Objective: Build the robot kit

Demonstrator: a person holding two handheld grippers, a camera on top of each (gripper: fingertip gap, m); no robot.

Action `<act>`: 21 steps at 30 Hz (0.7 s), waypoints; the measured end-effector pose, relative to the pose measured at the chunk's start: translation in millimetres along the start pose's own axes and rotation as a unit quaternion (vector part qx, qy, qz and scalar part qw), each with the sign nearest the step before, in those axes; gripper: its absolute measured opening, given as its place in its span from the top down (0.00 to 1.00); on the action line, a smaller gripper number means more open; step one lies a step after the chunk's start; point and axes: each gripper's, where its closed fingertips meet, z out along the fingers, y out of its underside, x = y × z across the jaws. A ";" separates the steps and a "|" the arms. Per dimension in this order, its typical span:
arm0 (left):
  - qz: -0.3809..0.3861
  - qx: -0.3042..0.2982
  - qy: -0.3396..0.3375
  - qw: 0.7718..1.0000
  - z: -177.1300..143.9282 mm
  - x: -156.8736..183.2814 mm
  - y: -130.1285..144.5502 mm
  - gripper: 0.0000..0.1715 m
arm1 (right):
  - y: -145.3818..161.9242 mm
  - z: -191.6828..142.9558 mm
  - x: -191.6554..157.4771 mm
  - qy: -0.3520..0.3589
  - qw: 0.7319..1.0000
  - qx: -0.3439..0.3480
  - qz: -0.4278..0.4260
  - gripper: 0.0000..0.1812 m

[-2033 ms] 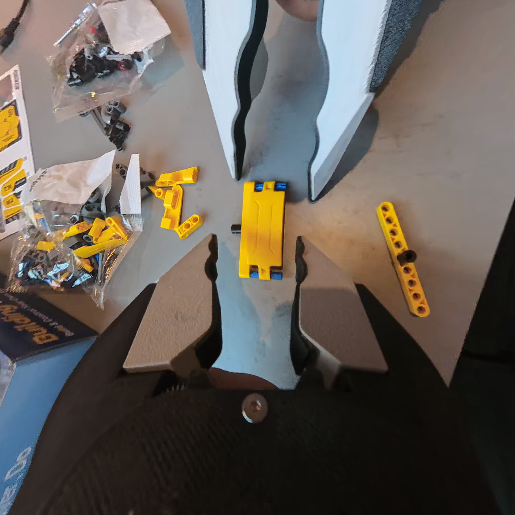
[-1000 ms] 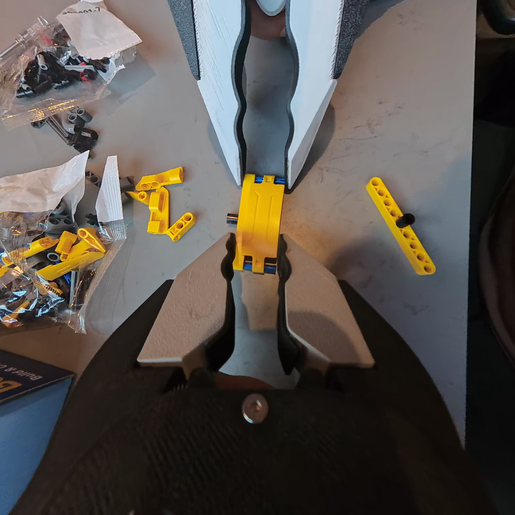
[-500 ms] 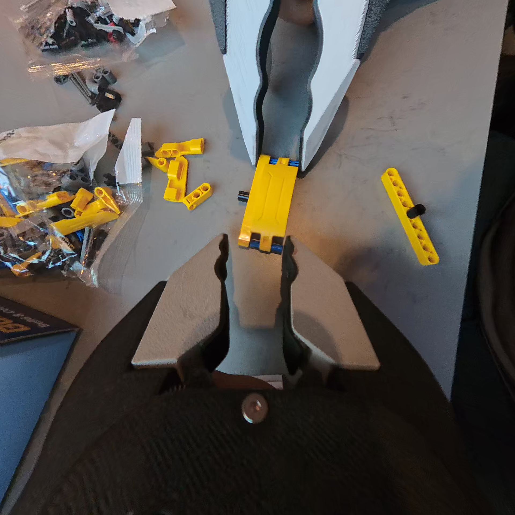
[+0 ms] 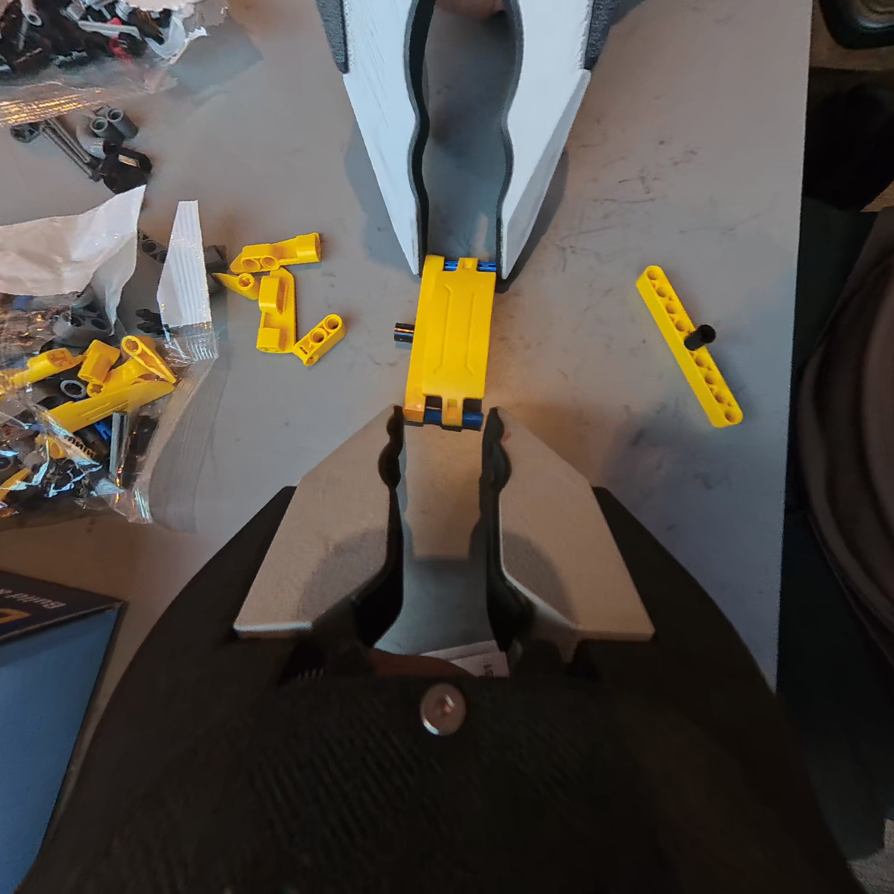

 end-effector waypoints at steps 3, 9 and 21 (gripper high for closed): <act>0.006 0.008 0.003 1.000 1.4 -1.3 -1.7 0.83 | -0.1 0.1 0.4 0.001 1.000 0.001 0.003 0.83; 0.014 0.018 0.008 1.000 2.4 -1.8 -2.7 0.83 | 0.1 0.1 0.5 0.003 1.000 0.001 0.004 0.83; -0.042 -0.007 0.006 0.999 2.1 -0.7 -2.0 0.84 | 0.2 2.0 1.1 0.045 0.998 -0.009 -0.047 0.84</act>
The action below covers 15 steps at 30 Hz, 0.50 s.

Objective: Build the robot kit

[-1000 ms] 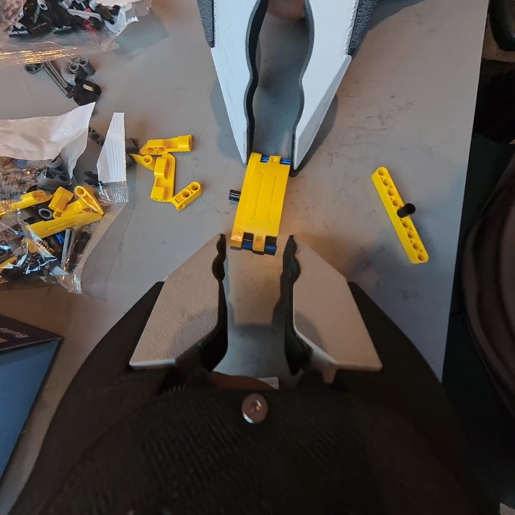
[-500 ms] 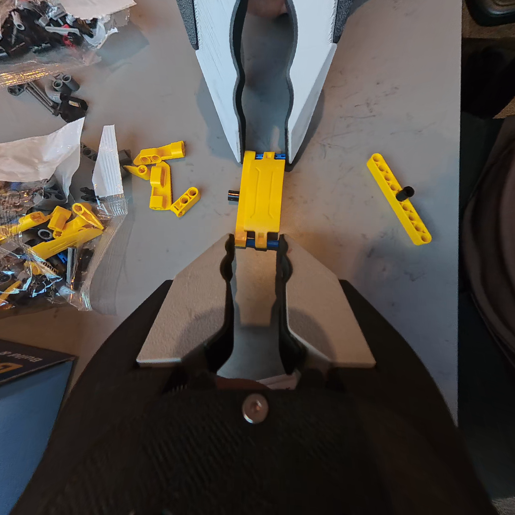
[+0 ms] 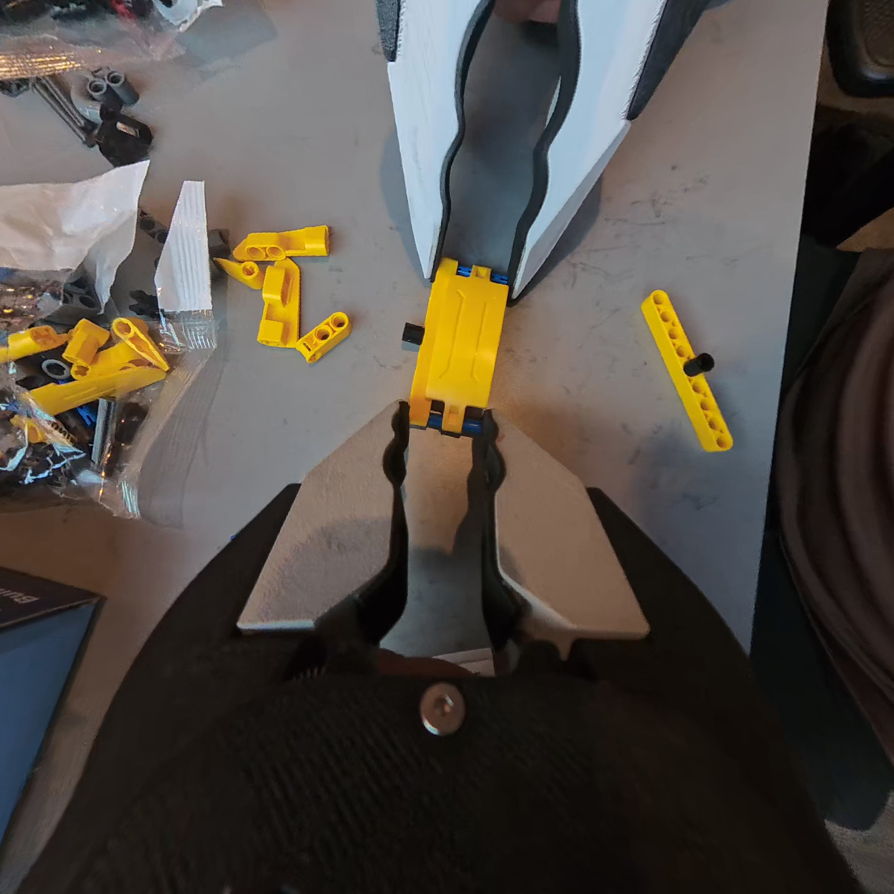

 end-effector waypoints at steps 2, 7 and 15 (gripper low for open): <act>-0.015 0.011 0.002 1.000 -0.3 0.3 -0.4 0.84 | -0.1 -0.1 0.2 -0.005 1.000 0.001 0.005 0.84; -0.075 0.027 0.008 0.997 -1.4 2.7 -1.5 0.84 | -0.6 -0.2 0.0 -0.008 1.000 0.003 0.013 0.84; -0.155 0.037 0.059 0.985 -2.5 8.7 -6.6 0.85 | -3.2 -0.2 1.2 0.024 0.999 0.007 -0.022 0.77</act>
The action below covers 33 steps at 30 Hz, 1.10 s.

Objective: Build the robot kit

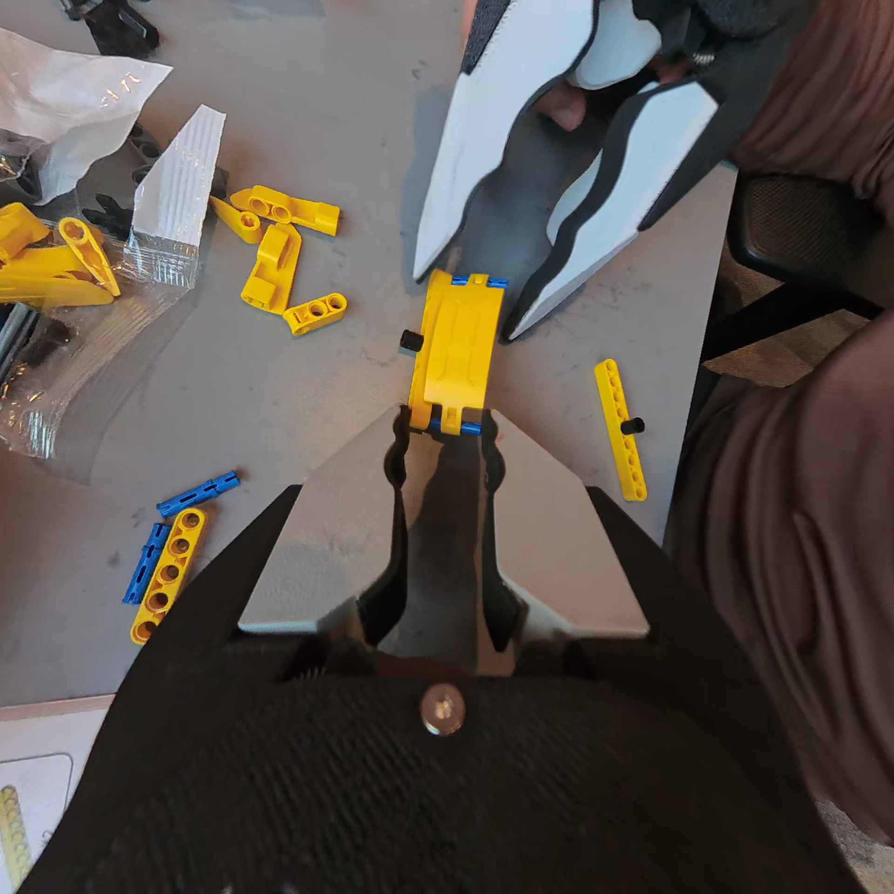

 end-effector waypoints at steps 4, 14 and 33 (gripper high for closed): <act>-0.016 0.001 0.000 1.000 0.1 0.9 -0.4 0.85 | -5.0 1.3 5.1 0.047 0.997 0.006 -0.052 0.88; 0.132 -0.008 -0.164 0.978 -5.0 -17.6 3.1 0.81 | -1.5 -3.5 21.1 0.032 0.998 0.015 0.061 0.97; 0.084 0.041 -0.206 0.974 0.7 -6.7 -17.0 0.74 | -16.1 -32.6 54.2 0.116 0.988 0.082 0.053 0.98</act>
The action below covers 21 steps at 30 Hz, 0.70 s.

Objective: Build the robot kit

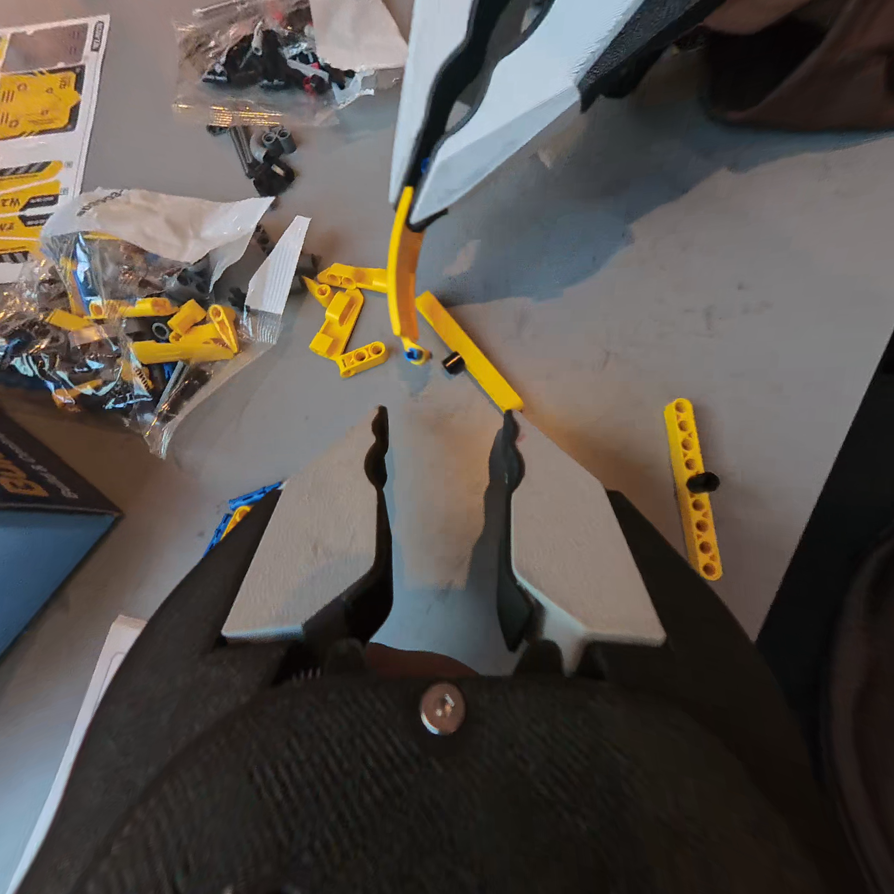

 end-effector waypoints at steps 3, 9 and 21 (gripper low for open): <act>-0.021 0.004 0.032 0.999 -0.9 6.2 -7.5 0.73 | 4.6 -7.0 2.5 0.040 0.993 -0.022 -0.109 0.98; -0.034 0.021 0.009 0.999 4.8 -1.3 -14.8 0.73 | 7.6 -11.8 2.1 0.044 0.992 -0.031 -0.117 0.98; 0.072 0.104 -0.118 0.985 -0.2 -7.3 -59.7 0.97 | -15.0 -32.0 -2.4 0.025 0.994 0.037 -0.098 0.94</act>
